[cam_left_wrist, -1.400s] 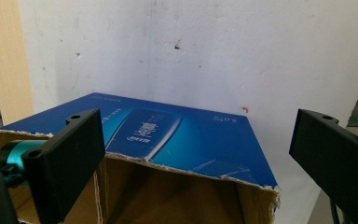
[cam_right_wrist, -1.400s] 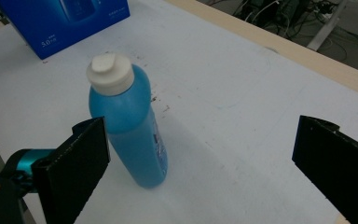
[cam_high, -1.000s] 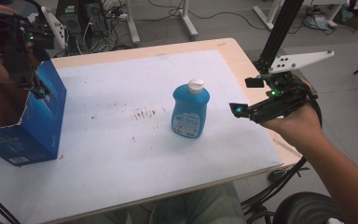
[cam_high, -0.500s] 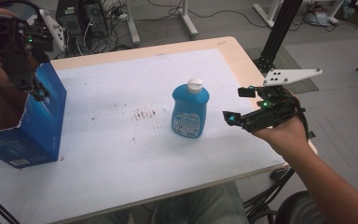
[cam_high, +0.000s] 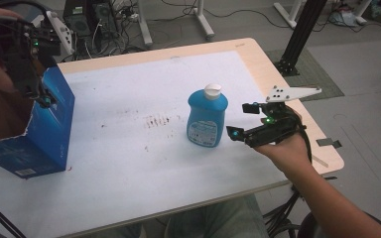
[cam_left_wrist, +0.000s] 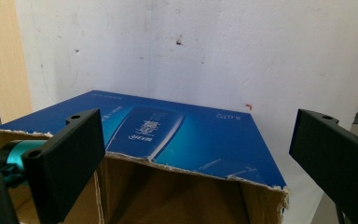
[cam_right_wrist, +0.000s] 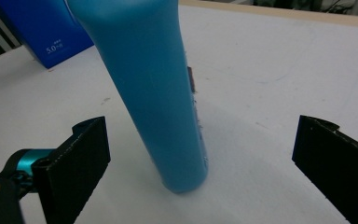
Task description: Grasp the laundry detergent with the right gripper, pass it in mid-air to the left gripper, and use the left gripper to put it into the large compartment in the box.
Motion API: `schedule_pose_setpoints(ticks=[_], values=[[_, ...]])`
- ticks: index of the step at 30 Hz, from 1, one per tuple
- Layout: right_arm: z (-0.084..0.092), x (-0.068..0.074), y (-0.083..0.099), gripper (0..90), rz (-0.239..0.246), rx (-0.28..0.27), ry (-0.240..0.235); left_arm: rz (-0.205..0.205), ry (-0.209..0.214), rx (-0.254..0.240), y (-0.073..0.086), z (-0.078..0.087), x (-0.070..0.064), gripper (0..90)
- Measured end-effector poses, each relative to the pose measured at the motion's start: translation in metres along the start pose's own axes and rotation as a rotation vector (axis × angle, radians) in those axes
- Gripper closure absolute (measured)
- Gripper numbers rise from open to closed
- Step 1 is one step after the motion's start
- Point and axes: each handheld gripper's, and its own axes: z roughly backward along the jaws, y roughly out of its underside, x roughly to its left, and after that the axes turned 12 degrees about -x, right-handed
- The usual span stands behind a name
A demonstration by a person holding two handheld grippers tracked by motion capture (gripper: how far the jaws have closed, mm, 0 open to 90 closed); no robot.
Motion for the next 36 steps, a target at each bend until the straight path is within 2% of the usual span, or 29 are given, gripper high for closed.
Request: schedule_pose_setpoints(ticks=[9,17,29,36], values=[[-0.028,0.000,0.008,3.1,-0.064,0.005,-0.058,0.006,-0.002,-0.001,0.003,0.001,0.000,3.3],[-0.045,0.001,0.012,3.1,-0.074,0.031,-0.076,0.009,-0.004,0.005,0.006,0.001,0.001,3.3],[-0.060,0.002,0.015,3.1,-0.088,0.032,-0.107,0.006,0.002,0.009,0.004,-0.002,0.002,3.2],[-0.070,0.004,0.012,3.4,-0.072,0.037,-0.128,0.012,0.003,0.011,0.007,-0.004,0.004,3.3]])
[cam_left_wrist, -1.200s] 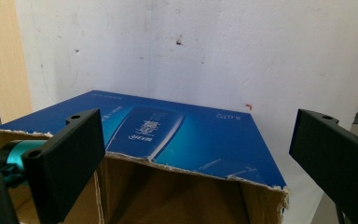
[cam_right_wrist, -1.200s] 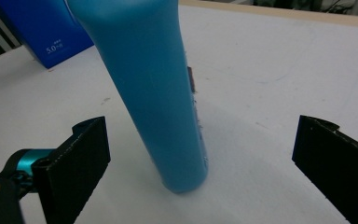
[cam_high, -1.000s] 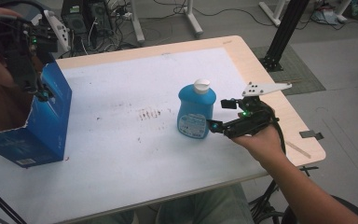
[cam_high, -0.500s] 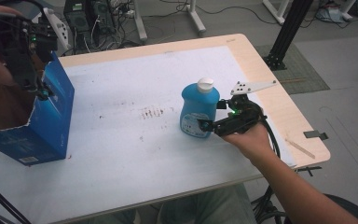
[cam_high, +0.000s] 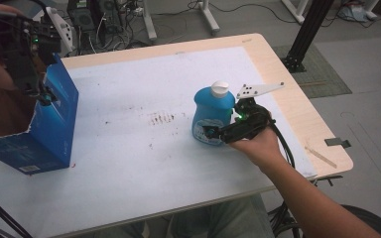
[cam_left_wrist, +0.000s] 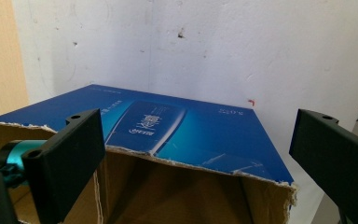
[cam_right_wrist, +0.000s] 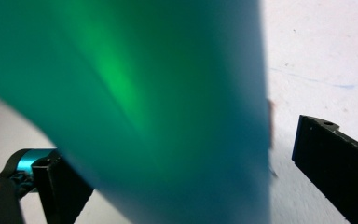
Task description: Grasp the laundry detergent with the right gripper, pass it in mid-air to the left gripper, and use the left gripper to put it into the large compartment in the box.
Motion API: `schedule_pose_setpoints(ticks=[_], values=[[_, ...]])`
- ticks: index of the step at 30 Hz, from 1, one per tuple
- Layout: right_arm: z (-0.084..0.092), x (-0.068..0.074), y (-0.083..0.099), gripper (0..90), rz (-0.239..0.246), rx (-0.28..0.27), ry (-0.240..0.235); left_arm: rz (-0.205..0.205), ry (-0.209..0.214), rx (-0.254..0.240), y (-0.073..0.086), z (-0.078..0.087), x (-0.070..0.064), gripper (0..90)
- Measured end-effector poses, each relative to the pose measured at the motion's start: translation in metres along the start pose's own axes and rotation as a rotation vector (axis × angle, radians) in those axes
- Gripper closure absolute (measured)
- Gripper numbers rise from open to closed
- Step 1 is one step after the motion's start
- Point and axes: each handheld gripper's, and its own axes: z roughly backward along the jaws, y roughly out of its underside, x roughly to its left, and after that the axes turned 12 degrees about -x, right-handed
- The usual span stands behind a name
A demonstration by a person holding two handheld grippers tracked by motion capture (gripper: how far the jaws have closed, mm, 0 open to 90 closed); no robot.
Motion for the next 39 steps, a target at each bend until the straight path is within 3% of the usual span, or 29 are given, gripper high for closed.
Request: schedule_pose_setpoints(ticks=[21,22,31,39], values=[[-0.0024,0.0001,0.0013,18.6,0.050,0.006,-0.001,0.009,0.000,-0.003,0.0081,-0.0018,0.0007,3.3],[-0.0020,0.0003,0.0013,24.0,0.055,0.005,-0.002,0.008,-0.001,0.000,0.0084,-0.0016,0.0010,3.3],[-0.0015,0.0023,0.0017,32.4,0.084,-0.009,-0.013,0.010,-0.002,0.000,0.0089,-0.0022,0.0019,3.2],[-0.0014,0.0035,0.0019,34.7,0.105,-0.009,-0.013,0.013,-0.001,-0.001,0.0087,-0.0036,0.0024,3.3]])
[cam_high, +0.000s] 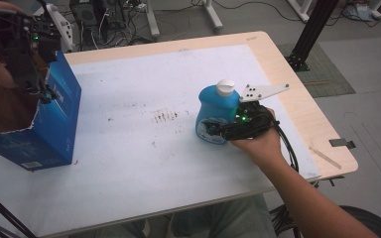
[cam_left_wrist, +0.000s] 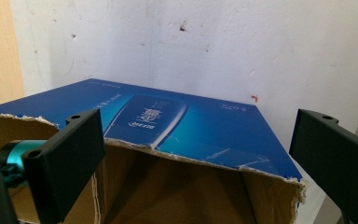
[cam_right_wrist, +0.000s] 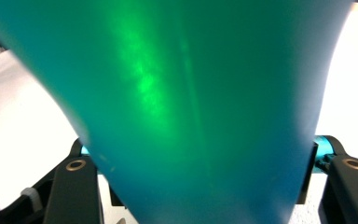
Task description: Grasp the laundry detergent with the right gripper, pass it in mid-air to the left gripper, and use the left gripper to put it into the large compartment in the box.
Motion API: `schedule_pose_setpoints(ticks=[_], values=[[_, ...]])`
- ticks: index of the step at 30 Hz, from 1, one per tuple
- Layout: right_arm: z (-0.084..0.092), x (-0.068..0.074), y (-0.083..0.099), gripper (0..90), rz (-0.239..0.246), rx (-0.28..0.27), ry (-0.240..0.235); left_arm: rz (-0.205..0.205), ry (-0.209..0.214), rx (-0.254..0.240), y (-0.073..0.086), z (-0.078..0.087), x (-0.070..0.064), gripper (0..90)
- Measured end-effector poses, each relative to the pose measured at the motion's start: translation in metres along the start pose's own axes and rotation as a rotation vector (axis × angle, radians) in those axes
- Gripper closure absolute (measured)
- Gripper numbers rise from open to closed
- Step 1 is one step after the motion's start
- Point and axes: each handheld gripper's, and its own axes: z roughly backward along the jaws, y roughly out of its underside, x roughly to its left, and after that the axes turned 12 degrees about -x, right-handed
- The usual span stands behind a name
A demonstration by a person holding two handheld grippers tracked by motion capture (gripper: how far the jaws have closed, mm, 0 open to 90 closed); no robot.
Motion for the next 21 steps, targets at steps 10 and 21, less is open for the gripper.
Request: schedule_pose_setpoints(ticks=[10,21], values=[[-0.0001,0.0001,0.0003,38.1,0.022,-0.007,0.003,0.001,0.002,0.003,-0.0002,0.0003,-0.0003,3.3],[0.0006,-0.0002,0.0005,40.7,0.053,-0.011,-0.005,0.002,0.001,0.003,-0.0011,-0.0015,-0.0002,3.3]])
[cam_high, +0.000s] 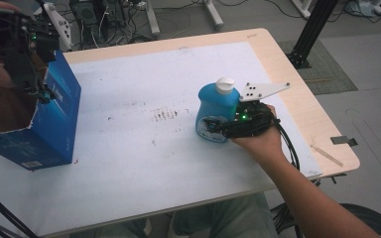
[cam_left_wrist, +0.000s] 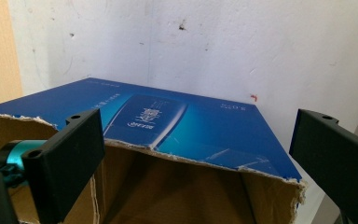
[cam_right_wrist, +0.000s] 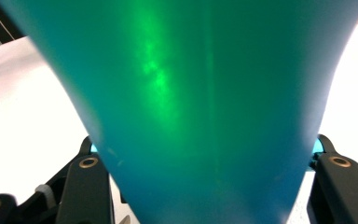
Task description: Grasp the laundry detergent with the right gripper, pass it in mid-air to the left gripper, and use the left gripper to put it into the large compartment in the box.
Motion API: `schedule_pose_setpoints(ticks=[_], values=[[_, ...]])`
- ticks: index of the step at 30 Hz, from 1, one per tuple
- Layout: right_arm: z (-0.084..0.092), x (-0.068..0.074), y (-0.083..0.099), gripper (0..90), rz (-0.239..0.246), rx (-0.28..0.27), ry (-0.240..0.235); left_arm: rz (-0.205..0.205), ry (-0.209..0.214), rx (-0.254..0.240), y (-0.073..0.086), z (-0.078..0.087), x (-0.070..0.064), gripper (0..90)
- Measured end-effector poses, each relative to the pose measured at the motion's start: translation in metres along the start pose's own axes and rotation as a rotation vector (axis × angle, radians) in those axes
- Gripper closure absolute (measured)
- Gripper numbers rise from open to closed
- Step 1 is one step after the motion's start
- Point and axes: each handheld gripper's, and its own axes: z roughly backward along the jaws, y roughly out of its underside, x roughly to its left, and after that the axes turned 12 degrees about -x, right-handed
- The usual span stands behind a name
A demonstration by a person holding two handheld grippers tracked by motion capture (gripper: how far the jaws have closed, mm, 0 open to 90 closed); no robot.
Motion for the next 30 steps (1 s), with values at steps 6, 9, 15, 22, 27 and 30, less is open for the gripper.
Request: schedule_pose_setpoints(ticks=[6,9,15,22,27,30], values=[[0.000,0.000,0.000,42.7,0.033,-0.005,-0.005,-0.001,0.002,0.008,-0.001,-0.001,0.000,3.2],[0.001,0.001,0.000,44.4,0.055,-0.006,-0.007,0.002,0.000,0.005,0.000,-0.001,0.000,3.3],[0.001,0.002,-0.001,45.8,0.081,-0.007,-0.008,-0.005,0.001,0.007,0.000,-0.001,-0.001,3.2],[0.001,0.007,-0.002,45.7,0.081,0.001,-0.017,-0.008,-0.002,0.003,0.000,-0.001,-0.003,3.3],[0.001,0.015,-0.006,45.7,0.090,0.013,-0.049,-0.018,-0.003,0.008,-0.002,0.001,-0.006,3.2],[0.001,0.019,-0.011,45.7,0.099,0.014,-0.065,-0.024,0.000,0.005,-0.003,0.002,-0.009,3.2]])
